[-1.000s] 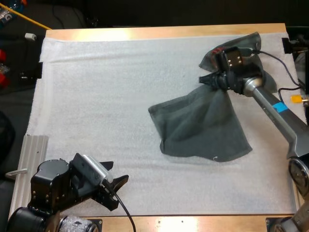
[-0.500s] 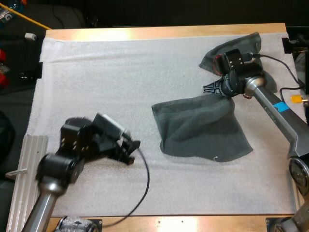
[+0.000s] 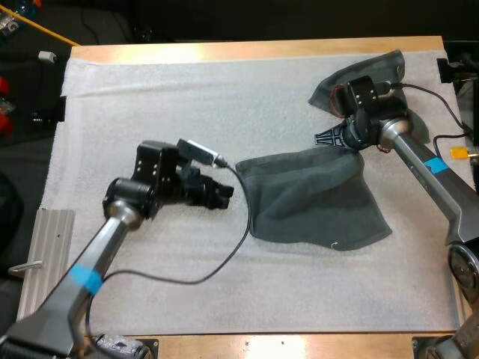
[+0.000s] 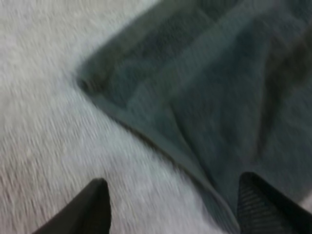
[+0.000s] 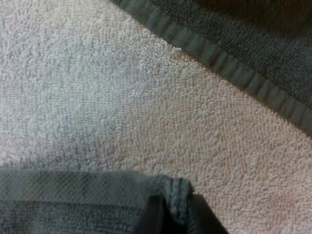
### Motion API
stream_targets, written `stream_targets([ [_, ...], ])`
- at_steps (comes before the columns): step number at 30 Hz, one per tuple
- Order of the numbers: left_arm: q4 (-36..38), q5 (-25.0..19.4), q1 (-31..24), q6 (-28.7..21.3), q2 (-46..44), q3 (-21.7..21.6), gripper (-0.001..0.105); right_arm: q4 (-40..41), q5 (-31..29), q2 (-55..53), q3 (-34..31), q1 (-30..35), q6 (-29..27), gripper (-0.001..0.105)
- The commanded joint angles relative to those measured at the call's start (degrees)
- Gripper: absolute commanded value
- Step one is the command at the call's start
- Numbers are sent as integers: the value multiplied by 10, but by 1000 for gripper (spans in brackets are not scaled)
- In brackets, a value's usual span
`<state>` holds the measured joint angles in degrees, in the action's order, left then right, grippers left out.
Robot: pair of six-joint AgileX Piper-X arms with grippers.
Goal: Pick towel from pile, fold and stack
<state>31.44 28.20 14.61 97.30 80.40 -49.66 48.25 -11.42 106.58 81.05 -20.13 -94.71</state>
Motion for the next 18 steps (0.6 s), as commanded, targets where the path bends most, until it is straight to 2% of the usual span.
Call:
stream_targets([
  [1,-7,-1,4,5,18,-18,56,5,2,-7,4,2,-7,0],
  [11,-4,-1,4,5,156,-129,56,5,14,-7,4,2,-7,0],
  [18,5,-6,10,7,230,-185,56,-4,14,-7,4,2,-7,0],
])
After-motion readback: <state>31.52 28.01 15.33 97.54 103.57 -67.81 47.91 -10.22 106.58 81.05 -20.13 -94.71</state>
